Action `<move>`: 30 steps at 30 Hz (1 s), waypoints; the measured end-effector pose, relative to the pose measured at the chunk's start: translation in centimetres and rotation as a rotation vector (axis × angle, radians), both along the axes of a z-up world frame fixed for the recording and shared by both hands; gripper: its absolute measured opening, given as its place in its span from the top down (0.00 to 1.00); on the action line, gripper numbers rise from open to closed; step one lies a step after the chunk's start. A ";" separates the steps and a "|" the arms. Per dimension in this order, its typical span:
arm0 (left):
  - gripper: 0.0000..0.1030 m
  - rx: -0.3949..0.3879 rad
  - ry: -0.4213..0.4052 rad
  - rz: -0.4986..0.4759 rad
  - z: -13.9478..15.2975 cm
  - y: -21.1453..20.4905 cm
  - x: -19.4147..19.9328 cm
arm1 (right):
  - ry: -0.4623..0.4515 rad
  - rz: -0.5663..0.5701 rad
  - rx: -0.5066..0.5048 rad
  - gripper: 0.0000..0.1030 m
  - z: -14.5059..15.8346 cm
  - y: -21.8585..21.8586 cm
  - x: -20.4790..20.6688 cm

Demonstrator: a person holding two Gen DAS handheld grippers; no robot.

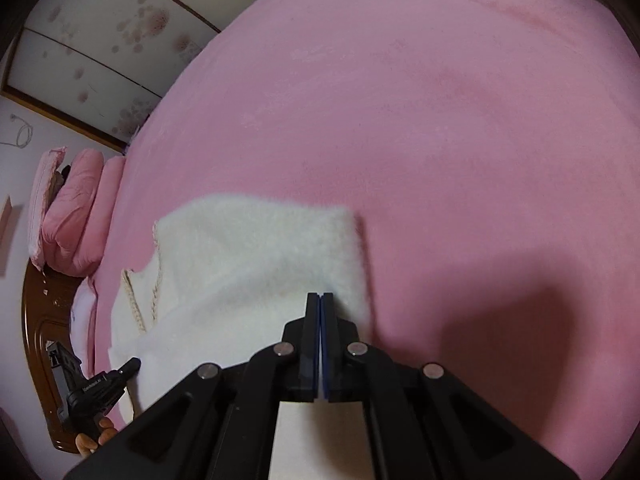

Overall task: Fold large clothes
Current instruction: 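Fold the side over the body with the left gripper while the right gripper smooths it, then raise both open grippers away from the folded cardigan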

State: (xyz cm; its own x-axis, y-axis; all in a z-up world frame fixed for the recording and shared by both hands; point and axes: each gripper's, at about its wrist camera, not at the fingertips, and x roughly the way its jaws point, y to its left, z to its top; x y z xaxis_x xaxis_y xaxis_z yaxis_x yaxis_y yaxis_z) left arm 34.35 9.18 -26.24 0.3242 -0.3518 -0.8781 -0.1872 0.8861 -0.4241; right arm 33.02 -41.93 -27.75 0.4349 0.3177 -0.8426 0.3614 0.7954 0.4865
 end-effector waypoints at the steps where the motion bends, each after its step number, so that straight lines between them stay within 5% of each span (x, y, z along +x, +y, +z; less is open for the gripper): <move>1: 0.99 0.036 0.006 -0.017 0.3 -0.4 -0.8 | 0.017 0.014 -0.012 1.00 0.0 0.9 -0.5; 6: 0.99 0.200 0.043 -0.195 0.1 -3.3 -4.7 | 0.058 0.036 -0.023 1.00 0.2 3.2 -5.4; 11: 0.99 0.269 0.015 -0.183 1.5 -3.8 -8.0 | 0.104 0.012 -0.011 1.00 1.0 3.3 -9.1; 13: 0.85 0.370 0.016 -0.145 2.4 -4.8 -9.3 | 0.120 0.035 -0.033 0.98 1.7 4.4 -10.0; 15: 0.39 0.489 0.018 -0.151 2.9 -6.5 -10.4 | 0.156 0.074 -0.070 0.96 2.3 5.9 -10.7; 16: 0.34 0.533 0.007 -0.171 3.2 -7.5 -11.3 | 0.171 0.095 -0.086 0.96 2.6 7.0 -11.2; 20: 0.30 0.554 0.036 -0.228 3.9 -9.2 -13.1 | 0.166 0.175 -0.099 0.88 3.9 11.3 -12.7; 24: 0.23 0.539 0.111 -0.260 4.9 -8.5 -14.9 | 0.147 0.256 -0.167 0.50 5.6 15.2 -13.5; 30: 0.16 0.526 0.116 -0.282 6.5 -7.5 -16.1 | 0.114 0.298 -0.265 0.44 7.1 19.3 -15.1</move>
State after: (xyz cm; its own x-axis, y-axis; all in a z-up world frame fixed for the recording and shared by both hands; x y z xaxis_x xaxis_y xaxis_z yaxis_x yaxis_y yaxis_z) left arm 18.26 1.65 -19.73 0.1739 0.0800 -0.9815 0.0665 0.9935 0.0927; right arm 17.95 -22.58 -20.61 0.2562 0.1808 -0.9496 0.1361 0.9658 0.2207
